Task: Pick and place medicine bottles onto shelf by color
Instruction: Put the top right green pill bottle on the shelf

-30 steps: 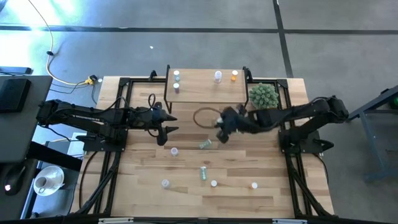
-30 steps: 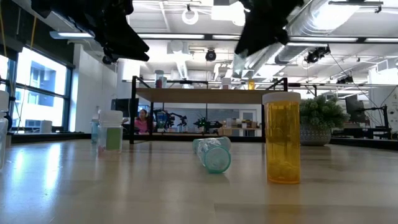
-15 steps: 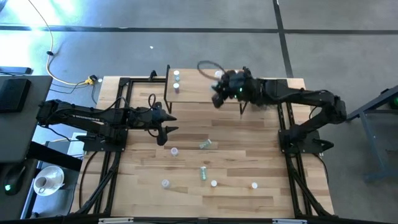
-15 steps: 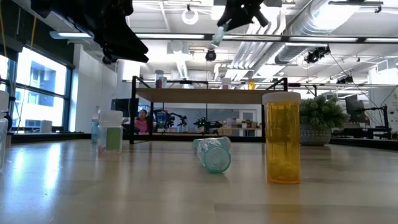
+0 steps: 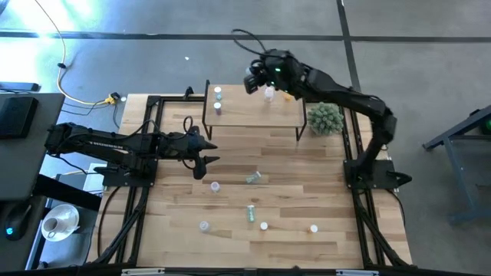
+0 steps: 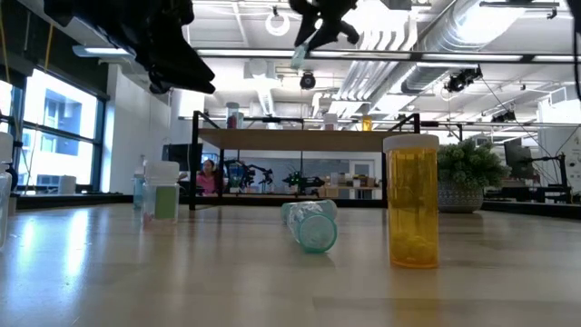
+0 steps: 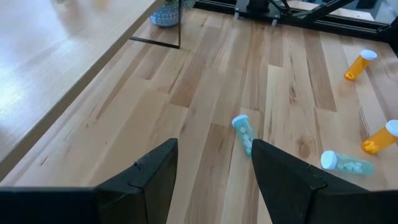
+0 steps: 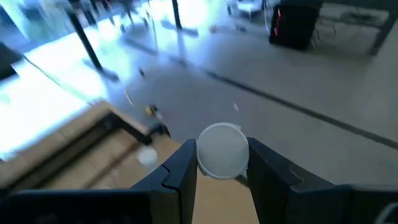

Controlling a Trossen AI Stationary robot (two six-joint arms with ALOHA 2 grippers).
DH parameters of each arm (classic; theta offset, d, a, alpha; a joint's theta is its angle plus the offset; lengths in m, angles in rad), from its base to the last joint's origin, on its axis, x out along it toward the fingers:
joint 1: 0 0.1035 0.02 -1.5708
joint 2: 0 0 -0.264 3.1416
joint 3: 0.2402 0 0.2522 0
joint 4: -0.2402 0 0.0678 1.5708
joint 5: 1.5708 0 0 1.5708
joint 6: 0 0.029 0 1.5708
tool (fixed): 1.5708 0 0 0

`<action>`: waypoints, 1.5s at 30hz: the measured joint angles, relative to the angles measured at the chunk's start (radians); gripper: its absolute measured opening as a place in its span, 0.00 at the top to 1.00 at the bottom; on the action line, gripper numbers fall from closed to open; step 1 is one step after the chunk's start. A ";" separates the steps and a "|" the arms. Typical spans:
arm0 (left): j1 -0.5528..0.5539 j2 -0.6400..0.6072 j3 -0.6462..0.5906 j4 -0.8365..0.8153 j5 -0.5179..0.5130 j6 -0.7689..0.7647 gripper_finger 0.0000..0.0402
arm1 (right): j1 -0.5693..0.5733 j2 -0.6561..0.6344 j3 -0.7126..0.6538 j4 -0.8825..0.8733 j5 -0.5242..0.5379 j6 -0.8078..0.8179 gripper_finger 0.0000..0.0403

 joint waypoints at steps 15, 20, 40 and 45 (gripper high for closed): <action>0.000 0.000 0.000 -0.013 0.000 0.000 0.51 | -0.045 0.288 0.257 -0.258 -0.212 -0.085 0.74; 0.000 0.000 0.000 -0.013 0.000 0.000 0.51 | -0.063 0.314 0.257 -0.289 -0.244 -0.112 0.74; 0.000 0.000 0.000 -0.013 0.001 0.000 0.51 | -0.071 0.367 0.245 -0.323 -0.272 -0.144 0.74; 0.000 0.000 0.000 -0.013 0.001 0.000 0.51 | -0.068 0.379 0.245 -0.301 -0.272 -0.153 0.74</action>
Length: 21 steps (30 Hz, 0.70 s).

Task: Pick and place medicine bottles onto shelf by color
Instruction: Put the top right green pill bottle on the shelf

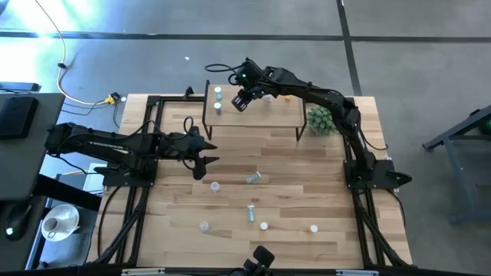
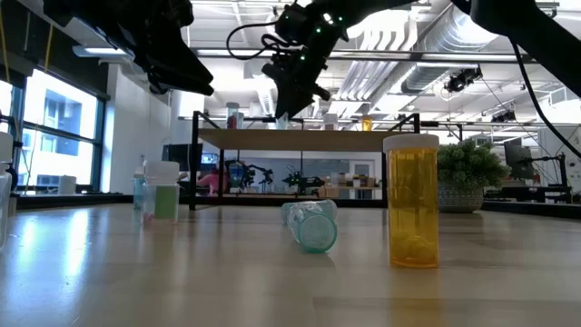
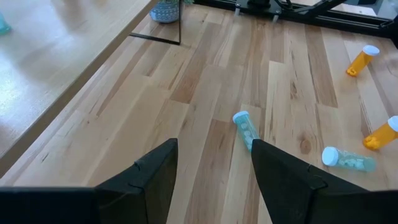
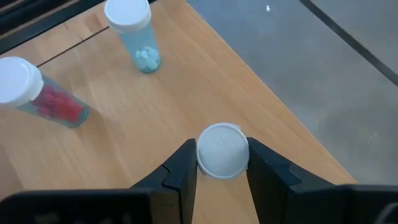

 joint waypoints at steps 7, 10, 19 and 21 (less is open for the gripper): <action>0.000 0.000 0.000 -0.002 0.000 0.000 0.51 | 0.000 0.001 0.000 -0.003 0.006 -0.001 0.74; 0.000 0.000 0.000 -0.003 0.000 0.000 0.51 | 0.000 0.001 0.000 -0.004 0.006 0.000 0.74; 0.000 0.000 0.000 -0.003 0.000 0.000 0.51 | 0.000 0.004 0.000 -0.012 0.013 -0.003 0.65; 0.000 0.000 0.000 -0.005 0.000 0.000 0.51 | 0.000 0.011 -0.004 -0.015 0.010 -0.002 0.60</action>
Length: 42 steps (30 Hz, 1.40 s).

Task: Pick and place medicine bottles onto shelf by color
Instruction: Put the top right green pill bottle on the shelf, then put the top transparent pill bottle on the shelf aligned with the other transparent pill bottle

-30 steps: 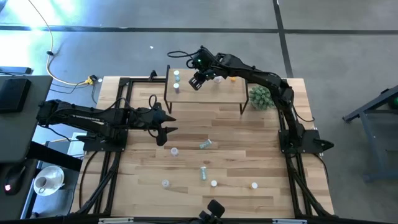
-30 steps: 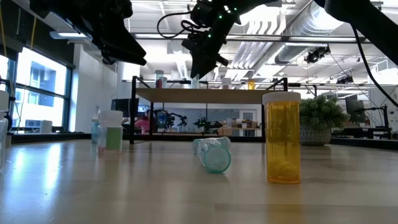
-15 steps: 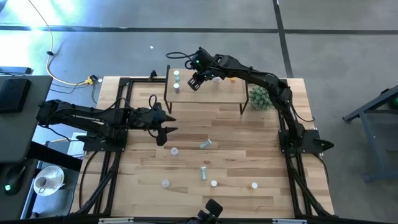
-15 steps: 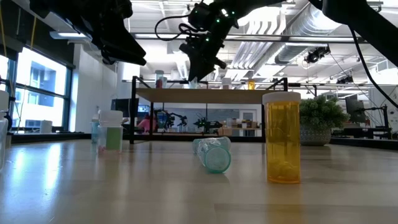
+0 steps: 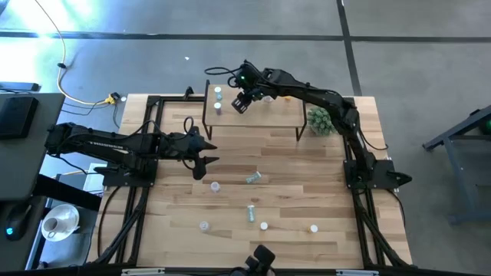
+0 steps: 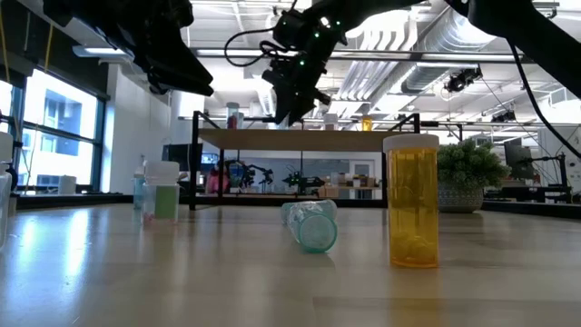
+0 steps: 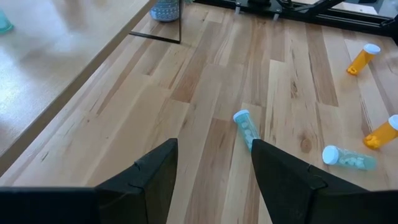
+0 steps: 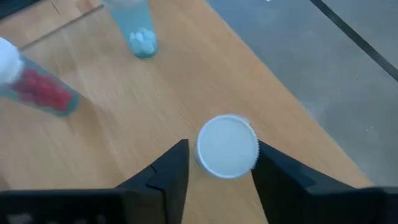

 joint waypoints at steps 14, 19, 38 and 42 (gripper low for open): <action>0.000 0.000 0.000 -0.027 -0.001 0.000 0.51 | -0.005 -0.005 0.084 -0.014 0.002 -0.007 0.51; 0.000 0.000 0.000 -0.082 -0.053 0.000 0.51 | 0.000 -0.005 0.197 -0.109 0.004 -0.028 0.51; 0.000 0.000 0.000 -0.184 -0.084 0.008 0.51 | 0.101 -0.118 0.155 -0.477 0.007 -0.083 0.51; 0.000 0.000 0.000 -0.187 -0.084 0.008 0.51 | 0.148 -0.117 0.148 -0.550 0.027 -0.080 0.51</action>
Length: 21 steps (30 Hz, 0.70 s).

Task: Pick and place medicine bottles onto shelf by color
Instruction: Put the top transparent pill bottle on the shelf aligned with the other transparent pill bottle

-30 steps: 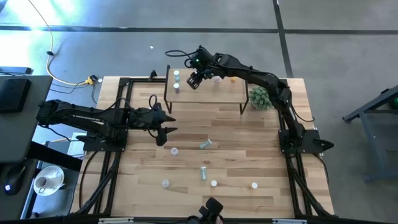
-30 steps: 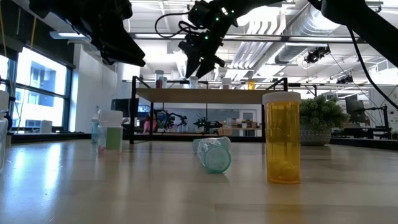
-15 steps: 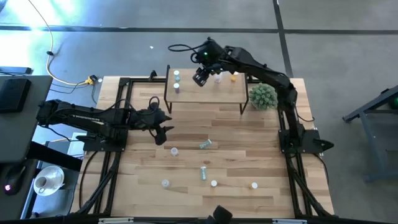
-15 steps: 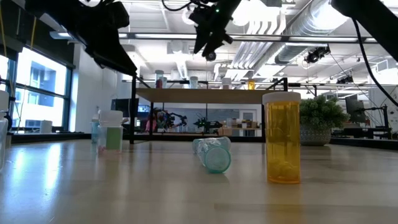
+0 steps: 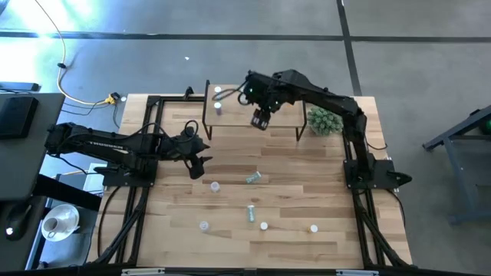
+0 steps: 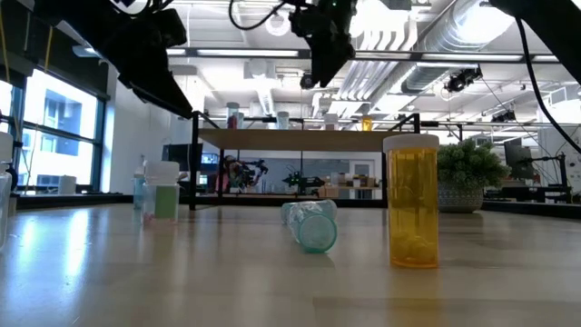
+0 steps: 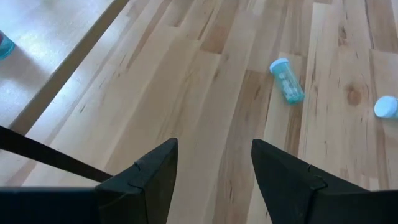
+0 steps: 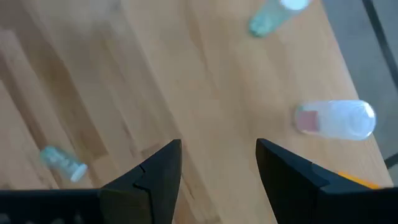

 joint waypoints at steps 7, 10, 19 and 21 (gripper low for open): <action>0.000 0.000 0.000 -0.032 0.000 0.000 0.51 | 0.071 -0.006 0.000 -0.116 0.063 0.023 0.51; 0.000 0.000 0.000 -0.043 0.000 0.000 0.51 | 0.095 -0.008 0.000 -0.115 0.063 0.019 0.51; 0.000 0.000 -0.001 -0.109 -0.002 -0.035 0.51 | 0.150 -0.014 0.000 -0.115 0.060 -0.007 0.51; 0.000 -0.001 -0.015 -0.099 -0.018 -0.038 0.51 | 0.161 -0.014 0.000 -0.115 0.056 -0.007 0.51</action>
